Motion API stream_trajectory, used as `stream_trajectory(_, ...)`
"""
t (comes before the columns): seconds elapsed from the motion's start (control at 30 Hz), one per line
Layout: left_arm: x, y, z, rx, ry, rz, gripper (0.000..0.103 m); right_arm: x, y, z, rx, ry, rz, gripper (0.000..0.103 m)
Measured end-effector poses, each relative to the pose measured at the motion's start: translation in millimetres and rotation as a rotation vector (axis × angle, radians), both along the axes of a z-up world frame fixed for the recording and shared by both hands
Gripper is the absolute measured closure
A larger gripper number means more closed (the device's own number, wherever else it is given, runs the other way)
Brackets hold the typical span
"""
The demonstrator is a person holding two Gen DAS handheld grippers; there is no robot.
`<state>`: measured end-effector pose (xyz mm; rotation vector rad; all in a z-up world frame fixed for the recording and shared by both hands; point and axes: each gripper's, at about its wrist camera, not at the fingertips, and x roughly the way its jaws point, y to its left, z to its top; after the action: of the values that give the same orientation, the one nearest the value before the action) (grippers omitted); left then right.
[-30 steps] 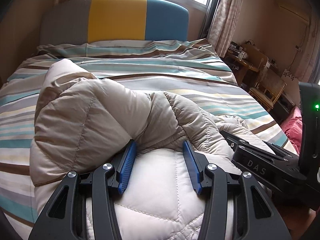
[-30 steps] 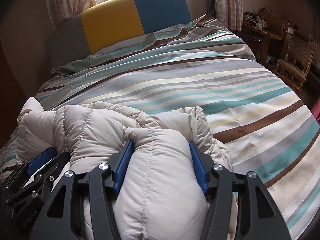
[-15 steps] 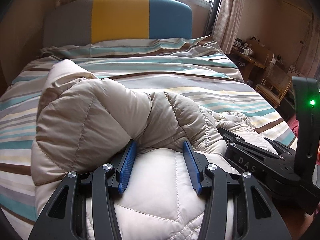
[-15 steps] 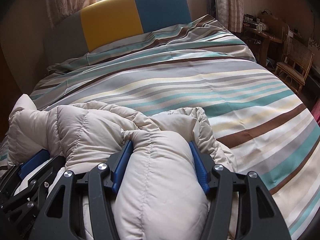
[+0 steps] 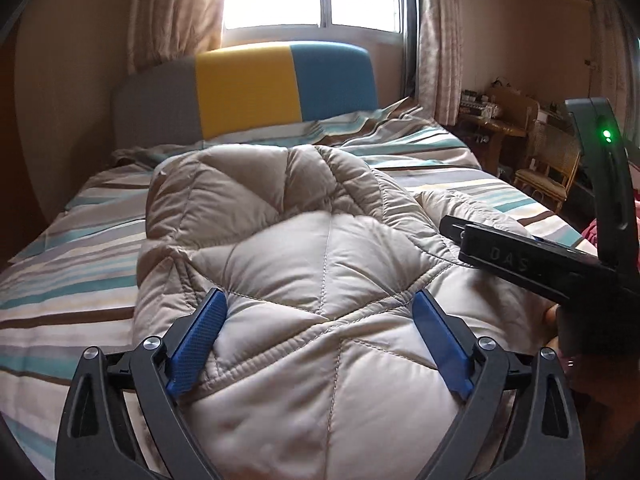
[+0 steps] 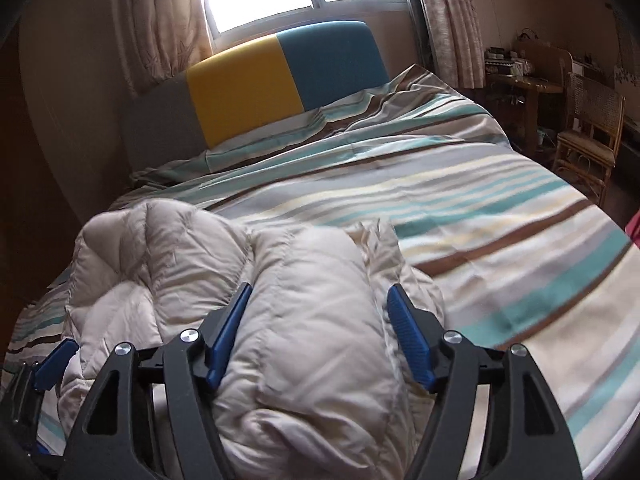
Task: Fold large clothes
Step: 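Grasp the folded beige jacket edge with both tools side by side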
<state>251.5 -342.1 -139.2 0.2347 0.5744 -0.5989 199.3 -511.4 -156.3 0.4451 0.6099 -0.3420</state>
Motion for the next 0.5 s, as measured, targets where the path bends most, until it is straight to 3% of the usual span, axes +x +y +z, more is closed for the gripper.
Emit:
stream_trajectory(0.17, 7.1, -6.8, -8.7, 0.022, 0.013, -0.001, 0.009, 18.4, 9.6, -9.9, -0.072, 0.071, -0.01, 0.034)
stream_trajectory(0.33, 14.1, -0.5, 20.0, 0.069, 0.089, -0.062, 0.007, 11.6, -5.5, 6.0, 0.029, 0.077, 0.044, 0.033)
stream_trajectory(0.4, 28.0, 10.2, 41.0, 0.032, 0.072, -0.006, 0.007, 6.4, -11.6, 27.1, 0.051, 0.042, 0.055, 0.033)
stream_trajectory(0.5, 67.7, 18.5, 63.0, -0.058, 0.122, 0.091, 0.007, 12.2, -12.8, 57.7, 0.043, -0.009, 0.099, 0.033)
